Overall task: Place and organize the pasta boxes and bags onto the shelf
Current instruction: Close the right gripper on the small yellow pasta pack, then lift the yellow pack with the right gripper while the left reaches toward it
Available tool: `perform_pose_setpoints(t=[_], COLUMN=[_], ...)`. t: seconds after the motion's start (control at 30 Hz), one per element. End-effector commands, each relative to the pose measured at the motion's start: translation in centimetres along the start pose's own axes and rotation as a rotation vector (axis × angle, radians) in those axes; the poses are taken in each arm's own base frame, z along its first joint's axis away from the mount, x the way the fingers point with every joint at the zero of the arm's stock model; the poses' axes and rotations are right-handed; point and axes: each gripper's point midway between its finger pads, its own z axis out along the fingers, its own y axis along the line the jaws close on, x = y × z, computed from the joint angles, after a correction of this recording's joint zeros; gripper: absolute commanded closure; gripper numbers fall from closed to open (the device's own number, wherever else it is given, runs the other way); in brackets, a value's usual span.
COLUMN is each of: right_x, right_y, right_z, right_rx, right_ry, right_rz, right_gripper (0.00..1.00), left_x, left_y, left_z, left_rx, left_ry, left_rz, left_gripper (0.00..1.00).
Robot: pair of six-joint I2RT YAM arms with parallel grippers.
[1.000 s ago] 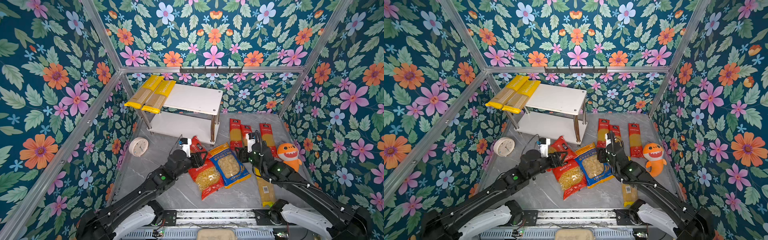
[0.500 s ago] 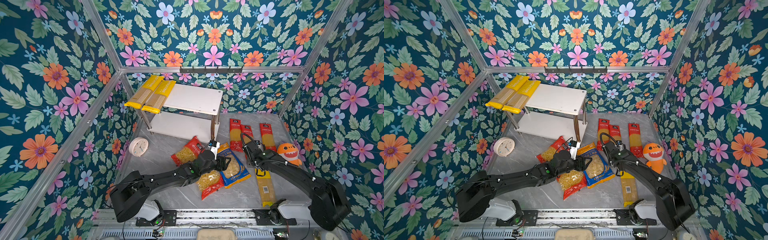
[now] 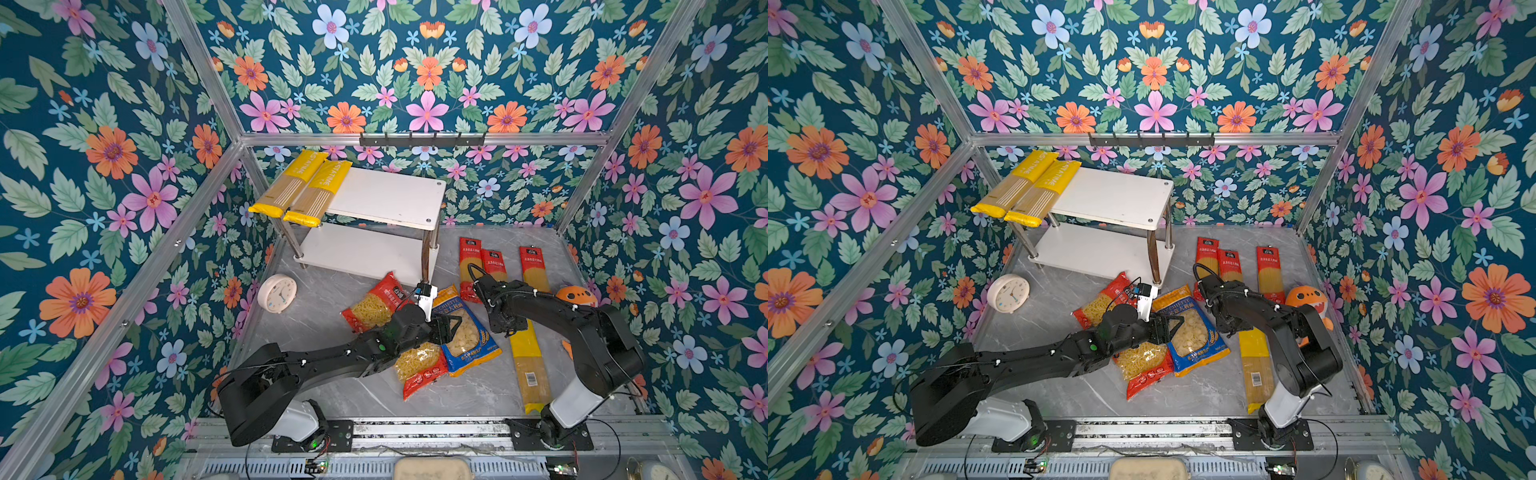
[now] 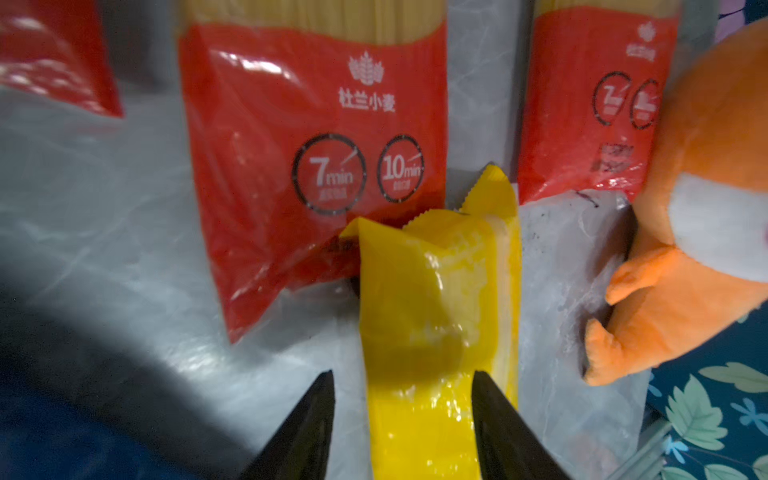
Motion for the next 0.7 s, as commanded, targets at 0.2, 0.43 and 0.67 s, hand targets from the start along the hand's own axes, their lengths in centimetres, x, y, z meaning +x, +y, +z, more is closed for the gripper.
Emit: perform_pose_setpoints(t=[0.2,0.43,0.67], right_x=[-0.4,-0.3,-1.7], right_y=[-0.4,-1.3,-3.4], right_z=[2.4,1.0,-4.9], right_rx=[0.041,0.043,-0.050], right_ry=[0.071,0.039,-0.114], right_rz=[-0.085,-0.041,0.074], right_gripper=[0.60,0.90,0.98], left_x=[-1.4,-2.0,-2.6], left_y=[-1.0,-0.9,-0.9], left_z=[-0.3,-1.0,-1.5], left_rx=[0.025,0.004,-0.001], left_ry=[-0.047,-0.068,-0.091], left_rz=[0.013,0.027,0.054], left_gripper=[0.32,0.32,0.31])
